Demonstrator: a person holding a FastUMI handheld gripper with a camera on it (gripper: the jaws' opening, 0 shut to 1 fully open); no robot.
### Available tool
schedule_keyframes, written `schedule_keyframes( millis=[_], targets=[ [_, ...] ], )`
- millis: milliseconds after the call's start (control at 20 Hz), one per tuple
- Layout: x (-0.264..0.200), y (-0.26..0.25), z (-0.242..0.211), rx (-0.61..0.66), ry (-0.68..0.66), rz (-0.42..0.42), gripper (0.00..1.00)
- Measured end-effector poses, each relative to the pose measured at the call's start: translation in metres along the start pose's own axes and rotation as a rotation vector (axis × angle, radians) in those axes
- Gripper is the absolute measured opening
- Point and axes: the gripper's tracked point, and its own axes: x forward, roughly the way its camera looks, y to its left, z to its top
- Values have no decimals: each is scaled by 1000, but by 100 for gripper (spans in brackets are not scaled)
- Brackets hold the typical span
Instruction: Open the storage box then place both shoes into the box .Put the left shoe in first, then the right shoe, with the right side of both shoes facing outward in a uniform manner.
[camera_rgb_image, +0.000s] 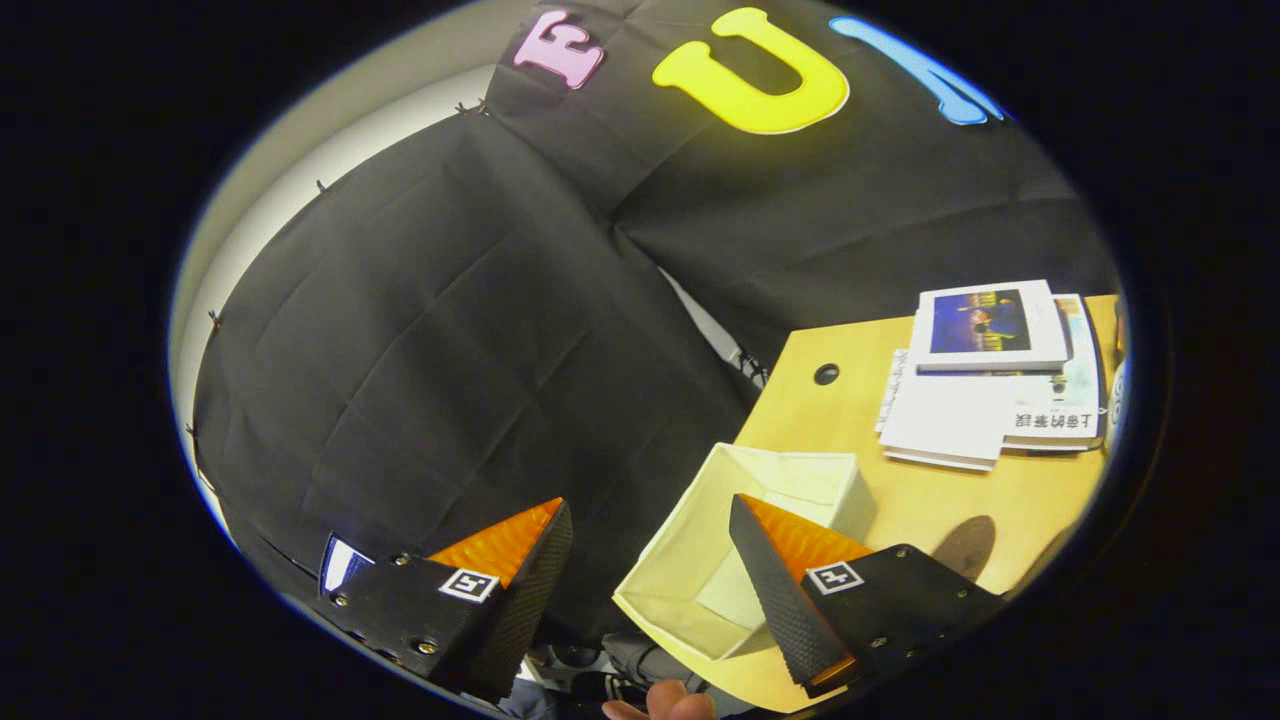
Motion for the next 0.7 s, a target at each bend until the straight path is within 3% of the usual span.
schedule_keyframes(
  millis=[450, 700],
  targets=[
    [-64, -94, -18, -29, -56, -260, 96],
    [-88, -155, -54, -28, -30, -431, 96]
  ],
)
